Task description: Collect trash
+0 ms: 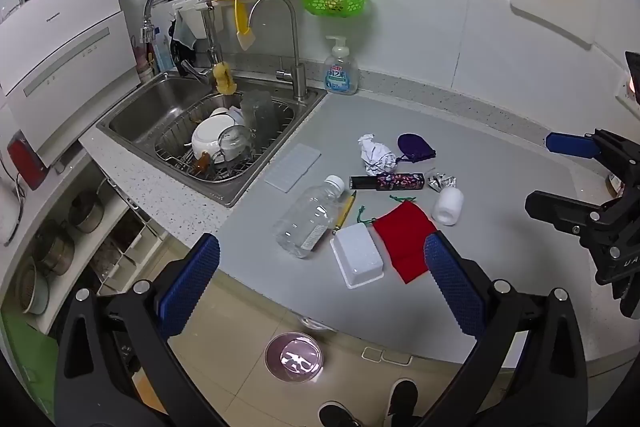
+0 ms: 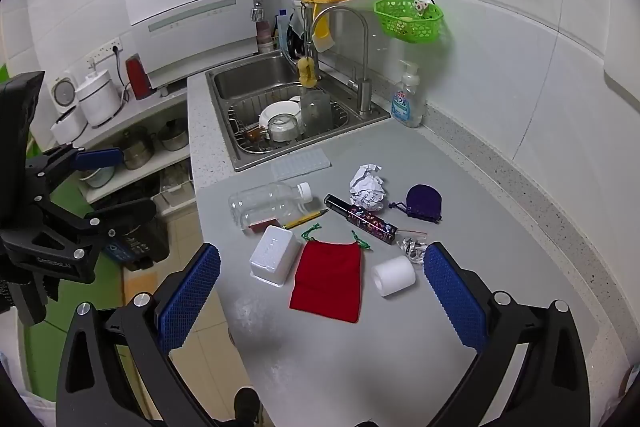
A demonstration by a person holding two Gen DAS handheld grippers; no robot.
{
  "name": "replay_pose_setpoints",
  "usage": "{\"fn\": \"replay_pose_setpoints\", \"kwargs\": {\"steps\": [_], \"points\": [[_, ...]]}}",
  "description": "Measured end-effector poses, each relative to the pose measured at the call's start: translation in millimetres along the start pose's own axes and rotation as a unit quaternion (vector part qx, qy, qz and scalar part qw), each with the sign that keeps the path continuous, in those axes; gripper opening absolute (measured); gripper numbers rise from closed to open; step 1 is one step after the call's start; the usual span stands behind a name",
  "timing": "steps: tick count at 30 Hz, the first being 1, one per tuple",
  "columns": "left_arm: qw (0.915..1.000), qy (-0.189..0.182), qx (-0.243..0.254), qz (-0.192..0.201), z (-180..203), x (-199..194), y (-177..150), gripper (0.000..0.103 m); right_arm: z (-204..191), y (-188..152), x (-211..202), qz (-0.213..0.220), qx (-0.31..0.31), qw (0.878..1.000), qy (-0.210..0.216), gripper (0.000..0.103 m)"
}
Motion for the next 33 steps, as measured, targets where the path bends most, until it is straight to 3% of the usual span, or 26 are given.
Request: {"fn": "replay_pose_setpoints", "kwargs": {"steps": [33], "points": [[1.0,-0.008,-0.003,0.002,3.8,4.2,0.8,0.1,1.4,2.5,0.8,-0.002,0.001,1.0,-0.001,0.098]]}}
Point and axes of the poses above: each gripper's, at about its wrist camera, not at the fingertips, and x roughly the way its jaws point, z to its right, y to its top, the point moved 6 cm from there along x, roughly the way its jaws point, and after that the axes turned 7 degrees about -y, right-handed, at the moved point
